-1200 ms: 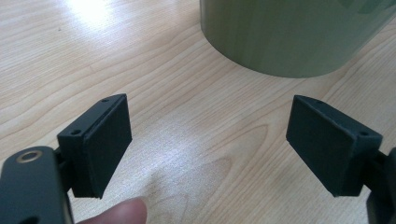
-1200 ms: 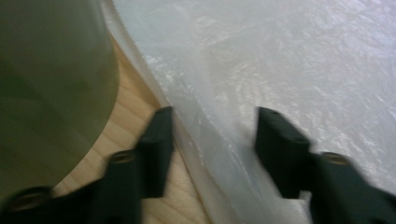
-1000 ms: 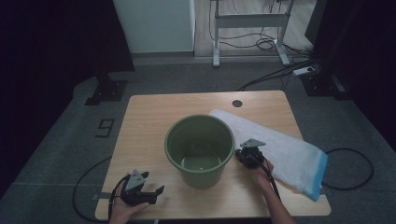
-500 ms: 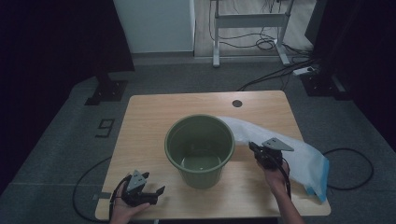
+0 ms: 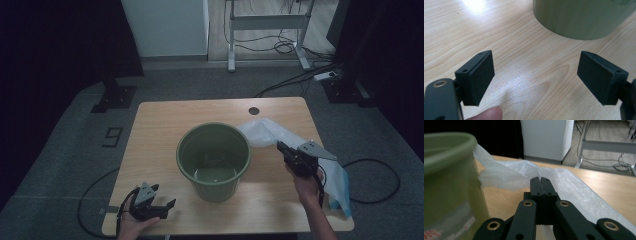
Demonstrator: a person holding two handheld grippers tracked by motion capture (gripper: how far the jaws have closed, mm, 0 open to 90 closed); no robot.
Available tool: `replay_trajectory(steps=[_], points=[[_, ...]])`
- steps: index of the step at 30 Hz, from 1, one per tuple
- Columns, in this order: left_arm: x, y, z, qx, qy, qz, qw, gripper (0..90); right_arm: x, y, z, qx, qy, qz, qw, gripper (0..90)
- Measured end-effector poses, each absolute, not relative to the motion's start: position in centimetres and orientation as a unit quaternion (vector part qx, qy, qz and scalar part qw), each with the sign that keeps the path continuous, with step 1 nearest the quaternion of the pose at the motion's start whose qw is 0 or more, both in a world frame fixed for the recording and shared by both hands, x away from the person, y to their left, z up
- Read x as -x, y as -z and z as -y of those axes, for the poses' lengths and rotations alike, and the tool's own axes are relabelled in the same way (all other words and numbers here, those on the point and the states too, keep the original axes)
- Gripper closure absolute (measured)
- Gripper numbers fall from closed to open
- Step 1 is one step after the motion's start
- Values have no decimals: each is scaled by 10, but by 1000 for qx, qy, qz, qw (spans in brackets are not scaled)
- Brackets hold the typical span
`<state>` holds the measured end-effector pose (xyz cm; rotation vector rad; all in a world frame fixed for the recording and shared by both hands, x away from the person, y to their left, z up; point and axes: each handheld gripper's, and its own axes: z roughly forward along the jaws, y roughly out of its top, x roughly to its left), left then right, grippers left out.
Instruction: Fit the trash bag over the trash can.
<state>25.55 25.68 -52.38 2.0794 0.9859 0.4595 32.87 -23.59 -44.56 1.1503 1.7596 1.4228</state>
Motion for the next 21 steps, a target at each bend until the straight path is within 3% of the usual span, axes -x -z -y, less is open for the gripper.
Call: replay_trajectory(steps=[21], points=[[-256, 525, -261, -813, -177, -394, 390, 138, -305, 360, 238, -389, -585, -628, 335, 893]])
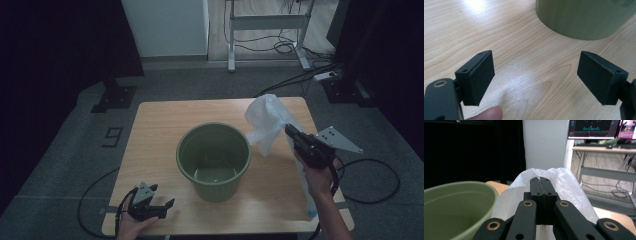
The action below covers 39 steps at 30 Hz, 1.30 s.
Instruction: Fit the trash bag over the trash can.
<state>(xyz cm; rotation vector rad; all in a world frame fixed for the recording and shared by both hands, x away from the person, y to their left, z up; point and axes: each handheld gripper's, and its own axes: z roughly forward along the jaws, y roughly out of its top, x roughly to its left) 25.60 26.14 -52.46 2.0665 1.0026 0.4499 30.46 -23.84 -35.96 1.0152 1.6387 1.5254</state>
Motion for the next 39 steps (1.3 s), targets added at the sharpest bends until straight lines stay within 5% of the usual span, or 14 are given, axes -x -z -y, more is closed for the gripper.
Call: replay_trajectory(steps=[39], points=[[-256, 524, -262, -810, -173, -395, 397, 138, -256, 311, 204, -298, -643, -619, 340, 892]])
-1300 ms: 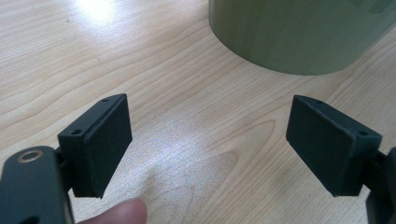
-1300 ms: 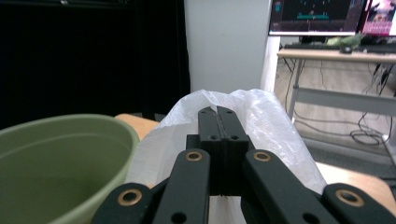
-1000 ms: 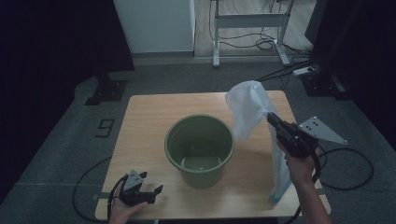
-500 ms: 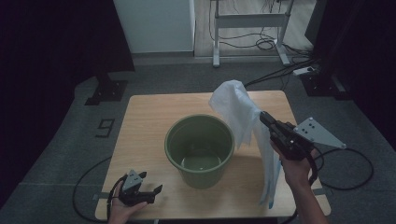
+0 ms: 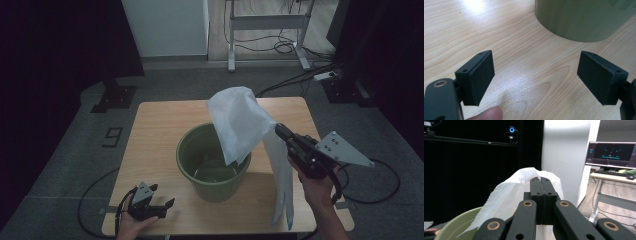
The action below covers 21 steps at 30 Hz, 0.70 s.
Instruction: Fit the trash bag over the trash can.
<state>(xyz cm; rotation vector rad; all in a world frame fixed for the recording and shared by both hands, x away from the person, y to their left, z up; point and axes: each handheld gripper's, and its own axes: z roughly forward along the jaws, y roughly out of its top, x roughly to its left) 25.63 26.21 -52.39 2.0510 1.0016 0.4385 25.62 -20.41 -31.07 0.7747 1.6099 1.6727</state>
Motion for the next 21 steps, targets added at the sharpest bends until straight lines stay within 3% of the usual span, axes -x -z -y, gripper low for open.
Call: replay_trajectory(steps=[21], points=[[-255, 524, -262, -810, -173, -395, 397, 138, -249, 351, 169, -278, -635, -656, 298, 891]])
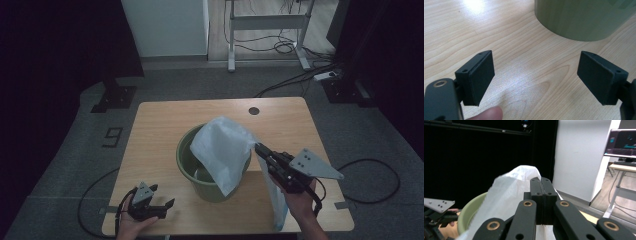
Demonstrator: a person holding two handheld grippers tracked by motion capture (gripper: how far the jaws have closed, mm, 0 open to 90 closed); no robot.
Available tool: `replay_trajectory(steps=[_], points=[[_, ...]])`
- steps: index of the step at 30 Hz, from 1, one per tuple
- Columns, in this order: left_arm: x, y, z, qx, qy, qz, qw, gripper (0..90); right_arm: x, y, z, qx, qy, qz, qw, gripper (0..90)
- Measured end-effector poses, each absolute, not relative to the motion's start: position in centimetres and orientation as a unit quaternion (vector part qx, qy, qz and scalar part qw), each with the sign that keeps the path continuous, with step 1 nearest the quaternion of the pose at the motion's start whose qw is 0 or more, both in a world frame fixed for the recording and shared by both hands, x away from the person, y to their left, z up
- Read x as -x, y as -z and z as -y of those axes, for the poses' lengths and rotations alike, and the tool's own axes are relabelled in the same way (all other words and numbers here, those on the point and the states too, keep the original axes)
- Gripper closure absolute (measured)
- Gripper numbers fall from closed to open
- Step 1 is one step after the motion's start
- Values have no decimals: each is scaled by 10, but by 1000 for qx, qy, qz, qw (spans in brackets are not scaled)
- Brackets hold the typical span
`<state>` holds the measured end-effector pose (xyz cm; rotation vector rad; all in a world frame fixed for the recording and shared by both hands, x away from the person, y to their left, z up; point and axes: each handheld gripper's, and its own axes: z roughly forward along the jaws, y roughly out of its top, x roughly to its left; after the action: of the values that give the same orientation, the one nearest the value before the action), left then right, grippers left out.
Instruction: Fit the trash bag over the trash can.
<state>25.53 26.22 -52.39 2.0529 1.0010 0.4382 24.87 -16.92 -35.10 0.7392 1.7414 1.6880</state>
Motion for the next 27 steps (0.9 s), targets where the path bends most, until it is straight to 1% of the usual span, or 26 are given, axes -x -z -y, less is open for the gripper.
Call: replay_trajectory(steps=[6, 14, 19, 27], points=[[-255, 524, -264, -809, -173, -396, 398, 138, -253, 356, 156, -273, -627, -666, 299, 891], [-255, 524, -264, -809, -173, -397, 398, 138, -277, 351, 150, -294, -623, -659, 303, 891], [-255, 524, -266, -807, -173, -400, 400, 138, -279, 352, 144, -292, -620, -663, 302, 891], [-254, 522, -266, -807, -174, -398, 401, 138, -275, 366, 125, -280, -601, -688, 296, 891]])
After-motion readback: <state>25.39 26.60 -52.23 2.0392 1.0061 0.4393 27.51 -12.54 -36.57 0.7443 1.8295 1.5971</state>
